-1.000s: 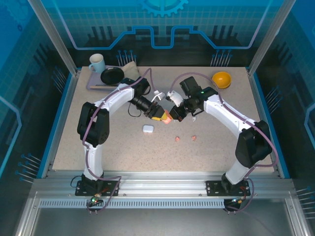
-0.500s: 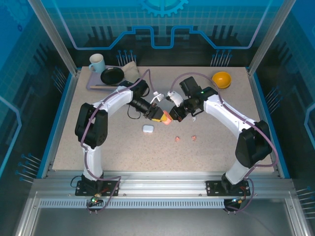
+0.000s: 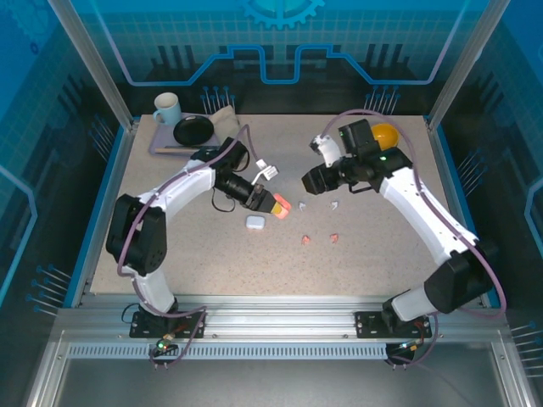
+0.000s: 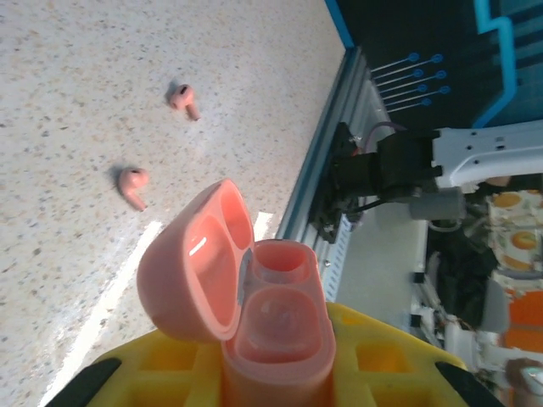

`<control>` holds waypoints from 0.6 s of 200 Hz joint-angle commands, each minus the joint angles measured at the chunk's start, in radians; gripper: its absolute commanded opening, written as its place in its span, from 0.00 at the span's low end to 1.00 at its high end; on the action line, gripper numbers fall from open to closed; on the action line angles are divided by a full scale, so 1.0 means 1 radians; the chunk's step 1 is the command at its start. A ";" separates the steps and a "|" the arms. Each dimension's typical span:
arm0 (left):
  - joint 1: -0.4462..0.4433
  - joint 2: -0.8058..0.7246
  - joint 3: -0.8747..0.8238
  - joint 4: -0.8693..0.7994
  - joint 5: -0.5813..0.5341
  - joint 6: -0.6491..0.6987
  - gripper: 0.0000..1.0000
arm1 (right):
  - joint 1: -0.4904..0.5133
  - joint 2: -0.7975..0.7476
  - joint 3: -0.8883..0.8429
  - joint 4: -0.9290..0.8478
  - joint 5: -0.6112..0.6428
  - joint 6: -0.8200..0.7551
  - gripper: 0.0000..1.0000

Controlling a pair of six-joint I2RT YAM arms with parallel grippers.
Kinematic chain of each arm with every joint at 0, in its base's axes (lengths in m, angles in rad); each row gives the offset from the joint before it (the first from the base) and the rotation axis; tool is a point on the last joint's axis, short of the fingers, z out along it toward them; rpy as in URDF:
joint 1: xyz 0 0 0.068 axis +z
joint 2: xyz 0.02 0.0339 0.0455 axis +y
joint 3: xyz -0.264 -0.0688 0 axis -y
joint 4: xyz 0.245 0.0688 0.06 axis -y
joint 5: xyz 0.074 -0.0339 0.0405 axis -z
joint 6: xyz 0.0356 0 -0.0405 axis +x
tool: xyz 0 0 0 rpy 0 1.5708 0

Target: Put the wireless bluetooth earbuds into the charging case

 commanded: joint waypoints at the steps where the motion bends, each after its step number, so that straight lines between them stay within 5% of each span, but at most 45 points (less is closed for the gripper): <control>1: 0.002 -0.130 -0.092 0.197 -0.093 -0.072 0.00 | -0.020 -0.054 0.001 -0.020 -0.032 0.096 0.59; 46: -0.001 -0.346 -0.331 0.601 -0.232 -0.160 0.00 | -0.042 -0.164 -0.125 0.031 0.036 0.309 0.60; 89: -0.060 -0.565 -0.672 1.182 -0.507 -0.159 0.00 | -0.041 -0.243 -0.263 0.088 0.125 0.514 0.60; 120: -0.124 -0.620 -0.798 1.401 -0.676 -0.137 0.00 | -0.039 -0.244 -0.301 0.053 0.177 0.595 0.61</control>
